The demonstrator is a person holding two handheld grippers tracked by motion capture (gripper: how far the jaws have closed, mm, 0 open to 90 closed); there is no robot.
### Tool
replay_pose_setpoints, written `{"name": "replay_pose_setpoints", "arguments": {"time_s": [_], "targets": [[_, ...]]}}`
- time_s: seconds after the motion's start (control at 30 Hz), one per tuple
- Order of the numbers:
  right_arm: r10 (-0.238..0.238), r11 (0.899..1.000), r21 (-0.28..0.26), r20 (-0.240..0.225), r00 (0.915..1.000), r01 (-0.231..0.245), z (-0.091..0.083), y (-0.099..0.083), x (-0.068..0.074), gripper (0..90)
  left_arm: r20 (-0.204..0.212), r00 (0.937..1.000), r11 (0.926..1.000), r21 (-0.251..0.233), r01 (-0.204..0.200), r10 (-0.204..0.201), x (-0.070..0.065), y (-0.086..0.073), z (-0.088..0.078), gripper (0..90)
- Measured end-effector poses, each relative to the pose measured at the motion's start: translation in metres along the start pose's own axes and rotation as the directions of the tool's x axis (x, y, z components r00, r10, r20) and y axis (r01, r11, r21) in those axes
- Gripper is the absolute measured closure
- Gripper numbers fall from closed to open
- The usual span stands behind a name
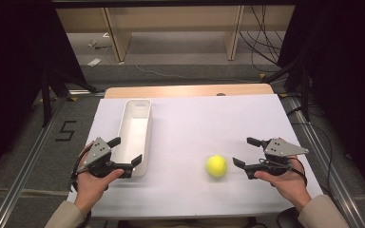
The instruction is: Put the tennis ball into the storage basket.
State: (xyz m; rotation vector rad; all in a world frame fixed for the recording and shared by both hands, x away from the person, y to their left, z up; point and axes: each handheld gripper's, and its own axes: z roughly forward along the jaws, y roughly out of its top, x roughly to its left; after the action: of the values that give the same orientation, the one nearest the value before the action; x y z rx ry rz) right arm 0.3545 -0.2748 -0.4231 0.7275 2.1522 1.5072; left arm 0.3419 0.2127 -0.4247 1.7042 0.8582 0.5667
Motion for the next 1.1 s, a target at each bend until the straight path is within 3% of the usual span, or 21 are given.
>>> {"name": "replay_pose_setpoints", "arguments": {"time_s": [0.67, 1.1], "targets": [[-0.002, 1.000, 0.008, -0.008, 1.0000, 0.002, 0.000, 0.000, 0.001, 11.9, -0.001, 1.0000, 1.0000, -0.006, 0.004, -0.004, 0.000, 0.000, -0.001, 0.0], [-0.024, 0.997, 0.066, -0.045, 0.9987, 0.027, 0.012, -0.002, 0.006, 11.1, 0.001, 1.0000, 1.0000, -0.007, 0.003, -0.003, -0.001, 0.000, 0.000, 0.0]]}}
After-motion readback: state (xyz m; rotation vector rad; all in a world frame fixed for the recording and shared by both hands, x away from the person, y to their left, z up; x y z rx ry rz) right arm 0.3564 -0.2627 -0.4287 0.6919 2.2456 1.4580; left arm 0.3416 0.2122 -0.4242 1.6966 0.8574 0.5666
